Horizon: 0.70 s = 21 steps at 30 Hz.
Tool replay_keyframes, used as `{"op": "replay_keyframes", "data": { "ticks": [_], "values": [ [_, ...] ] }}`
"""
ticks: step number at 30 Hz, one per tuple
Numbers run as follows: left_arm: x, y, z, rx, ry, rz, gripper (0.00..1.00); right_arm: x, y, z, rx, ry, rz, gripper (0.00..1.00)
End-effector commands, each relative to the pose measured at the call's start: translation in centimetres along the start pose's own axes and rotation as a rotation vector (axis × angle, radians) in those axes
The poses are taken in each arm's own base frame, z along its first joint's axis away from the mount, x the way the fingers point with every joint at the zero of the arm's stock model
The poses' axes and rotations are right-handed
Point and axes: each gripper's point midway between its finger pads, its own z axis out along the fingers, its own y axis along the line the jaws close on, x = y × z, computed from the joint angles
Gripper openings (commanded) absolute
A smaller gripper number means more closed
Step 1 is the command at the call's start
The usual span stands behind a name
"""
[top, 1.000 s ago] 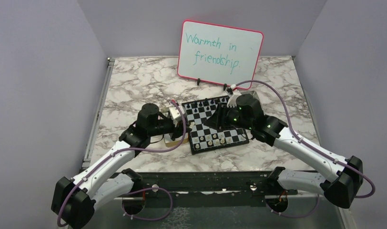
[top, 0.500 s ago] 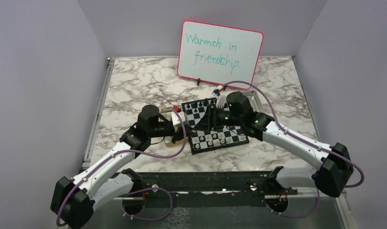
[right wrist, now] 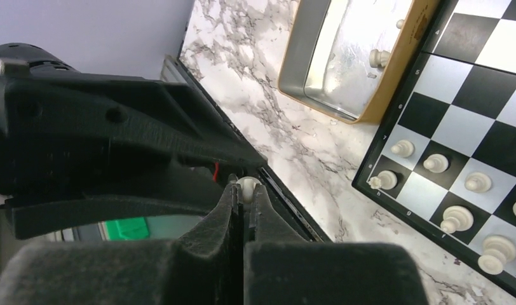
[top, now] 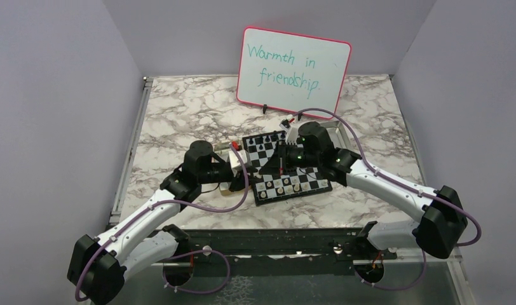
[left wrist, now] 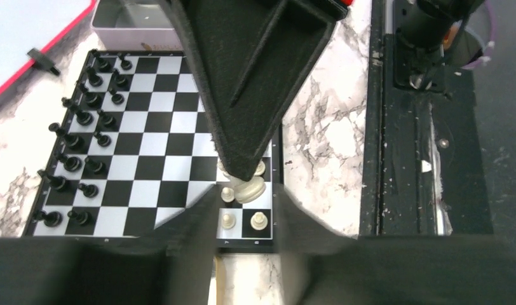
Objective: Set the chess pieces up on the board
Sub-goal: Place the chess piece on the chessboard.
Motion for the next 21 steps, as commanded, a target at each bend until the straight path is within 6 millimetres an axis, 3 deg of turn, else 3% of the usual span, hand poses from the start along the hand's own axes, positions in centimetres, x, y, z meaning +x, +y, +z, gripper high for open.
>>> {"op": "replay_keyframes", "data": {
  "ticks": [1, 3, 7, 8, 9, 10, 14, 21],
  "values": [
    [-0.2, 1.6, 0.1, -0.090, 0.018, -0.048, 0.54, -0.8, -0.2, -0.3, 0.011, -0.045, -0.043, 0.01],
    [0.3, 2.0, 0.1, -0.110, 0.058, -0.086, 0.66, -1.0, -1.5, -0.8, 0.076, -0.082, -0.045, 0.01],
    [0.6, 2.5, 0.1, -0.127, 0.098, -0.117, 0.73, -1.7, -3.4, -2.4, 0.188, -0.168, -0.091, 0.01],
    [0.7, 2.6, 0.1, -0.133, 0.104, -0.120, 0.78, -1.9, -4.0, -2.9, 0.220, -0.189, -0.105, 0.01],
    [0.6, 2.7, 0.1, -0.140, 0.105, -0.121, 0.96, -2.3, -4.6, -3.6, 0.265, -0.222, -0.118, 0.01],
    [0.7, 2.8, 0.1, -0.145, 0.108, -0.123, 0.99, -2.5, -5.2, -4.3, 0.305, -0.244, -0.127, 0.01],
    [0.8, 3.5, 0.0, -0.188, 0.113, -0.143, 0.99, -2.9, -8.0, -7.5, 0.484, -0.316, -0.155, 0.01],
    [2.6, 6.4, 0.4, -0.373, 0.187, -0.411, 0.99, -0.7, -12.7, -11.0, 0.734, -0.305, -0.121, 0.01]
  ]
}}
